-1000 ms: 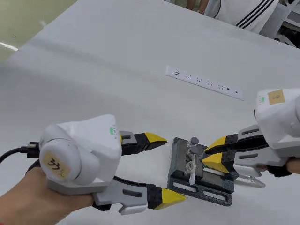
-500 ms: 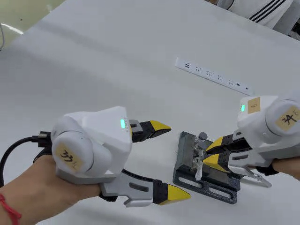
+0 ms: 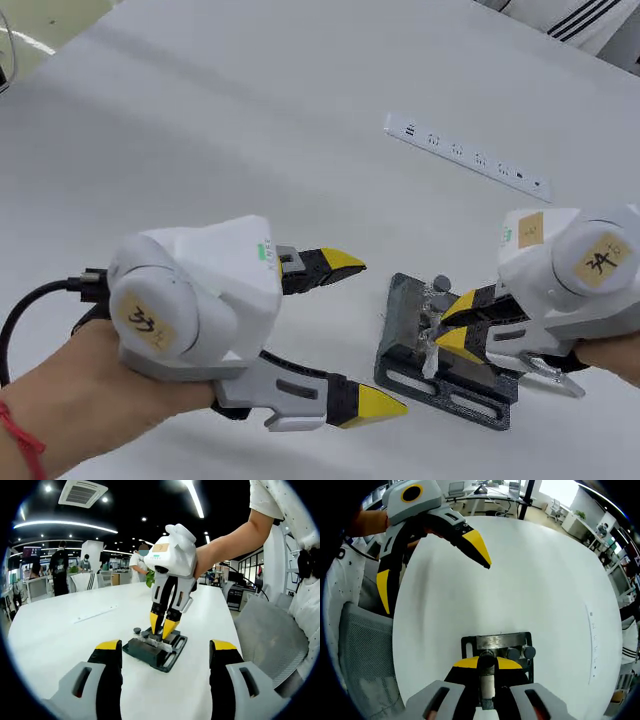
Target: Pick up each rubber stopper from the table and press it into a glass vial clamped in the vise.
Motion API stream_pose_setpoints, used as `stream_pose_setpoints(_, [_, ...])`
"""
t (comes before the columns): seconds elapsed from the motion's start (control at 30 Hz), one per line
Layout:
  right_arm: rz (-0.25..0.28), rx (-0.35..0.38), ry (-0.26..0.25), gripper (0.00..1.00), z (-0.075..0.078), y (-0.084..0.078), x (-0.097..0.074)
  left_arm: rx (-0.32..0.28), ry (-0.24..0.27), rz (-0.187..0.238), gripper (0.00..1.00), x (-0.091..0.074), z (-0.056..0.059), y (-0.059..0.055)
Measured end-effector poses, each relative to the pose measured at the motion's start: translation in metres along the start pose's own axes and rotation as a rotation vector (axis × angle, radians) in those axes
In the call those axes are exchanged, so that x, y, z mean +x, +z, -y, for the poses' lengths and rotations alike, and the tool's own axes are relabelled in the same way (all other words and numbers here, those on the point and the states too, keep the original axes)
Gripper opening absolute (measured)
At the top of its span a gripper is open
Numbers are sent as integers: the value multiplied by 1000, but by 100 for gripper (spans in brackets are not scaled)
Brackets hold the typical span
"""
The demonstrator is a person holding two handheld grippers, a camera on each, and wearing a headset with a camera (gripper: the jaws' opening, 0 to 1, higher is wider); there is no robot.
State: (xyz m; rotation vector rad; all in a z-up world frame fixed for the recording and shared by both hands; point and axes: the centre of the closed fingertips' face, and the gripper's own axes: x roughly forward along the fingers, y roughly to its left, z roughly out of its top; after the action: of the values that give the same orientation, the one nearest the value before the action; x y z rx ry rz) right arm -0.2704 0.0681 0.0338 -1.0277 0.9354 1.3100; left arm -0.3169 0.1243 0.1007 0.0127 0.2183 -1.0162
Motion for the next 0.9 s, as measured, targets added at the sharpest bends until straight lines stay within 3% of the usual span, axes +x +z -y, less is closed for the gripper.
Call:
stream_pose_setpoints(0.4, [-22,-35,-12,5,0,-1,4,-3,-5,5,70,2,2,1])
stream_pose_setpoints(0.67, [-67,-106,-28,5,-2,1,4,-7,-3,7,69,1,2,1])
stream_pose_setpoints(0.9, [-93,-127,-51,5,0,1,7,-8,-4,5,69,2,2,0])
